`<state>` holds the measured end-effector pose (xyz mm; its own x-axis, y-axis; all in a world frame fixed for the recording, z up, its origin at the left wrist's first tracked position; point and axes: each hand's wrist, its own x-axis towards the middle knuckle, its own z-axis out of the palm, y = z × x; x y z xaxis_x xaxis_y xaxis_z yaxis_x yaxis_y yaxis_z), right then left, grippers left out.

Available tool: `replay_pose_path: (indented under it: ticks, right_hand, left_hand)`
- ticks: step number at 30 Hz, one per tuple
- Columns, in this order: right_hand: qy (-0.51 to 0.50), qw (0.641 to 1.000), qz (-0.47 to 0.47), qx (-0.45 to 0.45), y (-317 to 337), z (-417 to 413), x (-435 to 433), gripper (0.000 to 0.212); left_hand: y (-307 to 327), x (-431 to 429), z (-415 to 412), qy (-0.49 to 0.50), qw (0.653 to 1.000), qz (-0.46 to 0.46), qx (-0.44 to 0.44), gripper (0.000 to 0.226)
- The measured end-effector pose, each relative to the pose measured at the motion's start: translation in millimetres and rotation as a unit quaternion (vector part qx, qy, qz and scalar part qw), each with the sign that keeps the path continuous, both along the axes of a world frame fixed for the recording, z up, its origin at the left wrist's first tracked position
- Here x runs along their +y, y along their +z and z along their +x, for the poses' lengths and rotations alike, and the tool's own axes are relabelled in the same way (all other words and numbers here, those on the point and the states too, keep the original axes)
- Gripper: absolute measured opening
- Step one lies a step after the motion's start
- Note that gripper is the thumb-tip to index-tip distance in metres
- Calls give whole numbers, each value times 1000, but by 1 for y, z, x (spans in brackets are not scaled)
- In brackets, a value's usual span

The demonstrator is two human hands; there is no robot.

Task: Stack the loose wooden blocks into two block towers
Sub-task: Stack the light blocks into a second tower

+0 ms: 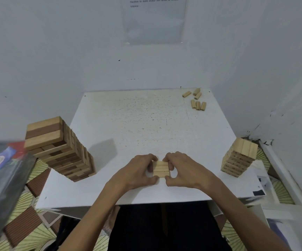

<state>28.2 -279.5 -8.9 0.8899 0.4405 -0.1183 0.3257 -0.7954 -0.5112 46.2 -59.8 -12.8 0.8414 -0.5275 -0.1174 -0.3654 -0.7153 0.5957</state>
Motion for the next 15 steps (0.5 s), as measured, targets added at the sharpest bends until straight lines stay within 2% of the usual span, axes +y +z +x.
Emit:
replay_pose_path:
  ticks: [11,15]
  right_hand:
    - [-9,1000,19,9,-2,-2,-1,39]
    - [-16,999,28,2,-5,-2,-1,39]
  left_hand:
    - [-1,-2,-2,12,1000,7,-2,48]
    - [-1,2,-4,20,1000,10,-22,53]
